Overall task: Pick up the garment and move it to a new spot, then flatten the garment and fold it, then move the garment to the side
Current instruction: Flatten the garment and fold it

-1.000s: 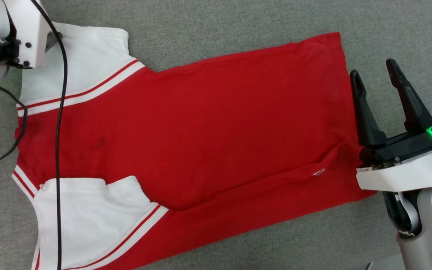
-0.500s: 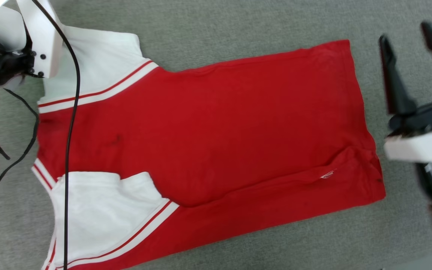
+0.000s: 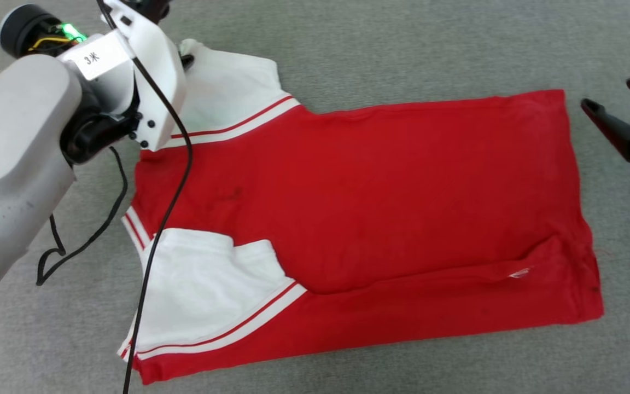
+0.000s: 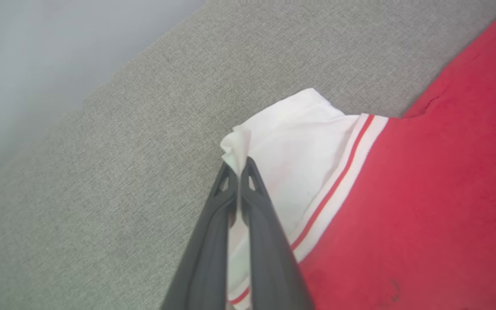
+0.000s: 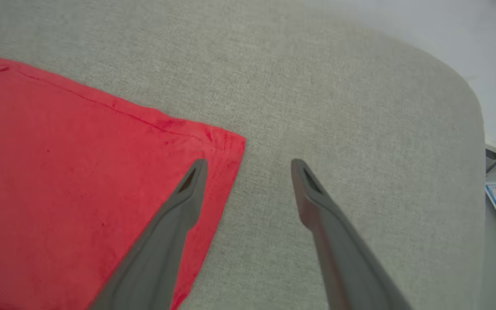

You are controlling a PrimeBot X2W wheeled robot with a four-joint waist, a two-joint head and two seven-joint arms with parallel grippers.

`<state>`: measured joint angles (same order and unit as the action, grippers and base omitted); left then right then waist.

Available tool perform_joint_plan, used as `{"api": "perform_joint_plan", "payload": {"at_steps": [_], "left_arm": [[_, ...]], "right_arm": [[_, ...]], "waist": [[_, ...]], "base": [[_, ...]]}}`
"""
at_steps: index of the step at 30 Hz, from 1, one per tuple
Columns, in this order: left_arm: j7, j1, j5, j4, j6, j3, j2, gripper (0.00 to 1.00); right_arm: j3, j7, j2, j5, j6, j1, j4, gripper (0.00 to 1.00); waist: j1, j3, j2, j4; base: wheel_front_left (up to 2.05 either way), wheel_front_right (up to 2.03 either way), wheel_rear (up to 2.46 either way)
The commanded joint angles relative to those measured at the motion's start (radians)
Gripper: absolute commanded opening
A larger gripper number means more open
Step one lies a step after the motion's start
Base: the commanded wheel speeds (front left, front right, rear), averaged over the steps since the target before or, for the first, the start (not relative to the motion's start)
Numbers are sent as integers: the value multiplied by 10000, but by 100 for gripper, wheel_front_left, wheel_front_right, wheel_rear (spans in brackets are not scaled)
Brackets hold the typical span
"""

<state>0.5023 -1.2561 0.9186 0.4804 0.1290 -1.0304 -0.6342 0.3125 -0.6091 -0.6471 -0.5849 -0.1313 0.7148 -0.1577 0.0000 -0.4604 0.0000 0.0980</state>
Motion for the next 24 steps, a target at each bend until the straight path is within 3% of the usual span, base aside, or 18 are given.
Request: {"api": "perform_joint_plan", "payload": {"at_steps": [1,8,17,24], "left_arm": [[-110,86,-18,-158,1,-50,10,0],[-510,-47,-132,-826,3,-105,114,0],[-805,-232,-258,-1156,5,-186,287,0],[-1003,-91,-140,-1076,7,-280,172,0]], "right_arm": [[175,-430,-182,-220,12,338,-225,100],[857,-1707,-198,-584,10,1164,-1491,100],[2024,-1165,352,-302,9,1170,-3568,100],[3212,-1095,274,-971,-52,707,-4002,100]], "waist": [[0,-31,0,-183],[0,-285,0,-701],[0,-824,0,-1272],[0,-758,0,-1261]], "base": [[0,0,0],[0,0,0],[0,0,0],[0,0,0]]}}
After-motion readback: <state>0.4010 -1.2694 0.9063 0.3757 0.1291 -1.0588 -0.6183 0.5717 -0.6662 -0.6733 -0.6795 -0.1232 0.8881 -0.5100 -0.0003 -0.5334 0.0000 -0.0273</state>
